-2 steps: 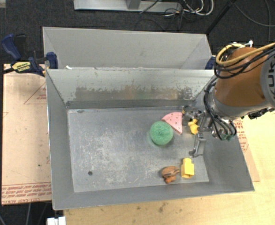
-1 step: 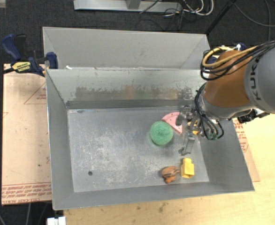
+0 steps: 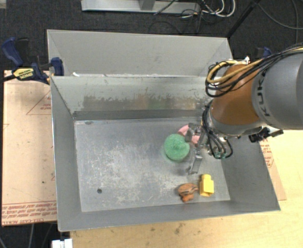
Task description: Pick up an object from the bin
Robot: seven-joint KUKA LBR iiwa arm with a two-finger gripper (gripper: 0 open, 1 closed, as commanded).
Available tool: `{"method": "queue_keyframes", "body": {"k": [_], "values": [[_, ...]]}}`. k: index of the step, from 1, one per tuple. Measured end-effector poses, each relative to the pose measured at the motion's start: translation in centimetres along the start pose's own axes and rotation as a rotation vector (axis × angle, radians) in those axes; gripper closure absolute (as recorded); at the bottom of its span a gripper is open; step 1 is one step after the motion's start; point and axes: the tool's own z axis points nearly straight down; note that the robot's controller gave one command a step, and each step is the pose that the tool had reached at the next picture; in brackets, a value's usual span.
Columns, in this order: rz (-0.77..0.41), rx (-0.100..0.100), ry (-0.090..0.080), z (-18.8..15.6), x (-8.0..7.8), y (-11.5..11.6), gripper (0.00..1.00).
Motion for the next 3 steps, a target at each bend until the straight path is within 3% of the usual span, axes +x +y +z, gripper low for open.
{"method": "queue_keyframes", "body": {"k": [1,2,3], "values": [[0.094,0.001,0.003,1.3,-1.2,2.3,0.0],[0.142,0.0,0.001,0.8,-4.8,4.4,0.0],[-0.057,0.0,0.001,2.1,-5.0,7.2,1.0]]}}
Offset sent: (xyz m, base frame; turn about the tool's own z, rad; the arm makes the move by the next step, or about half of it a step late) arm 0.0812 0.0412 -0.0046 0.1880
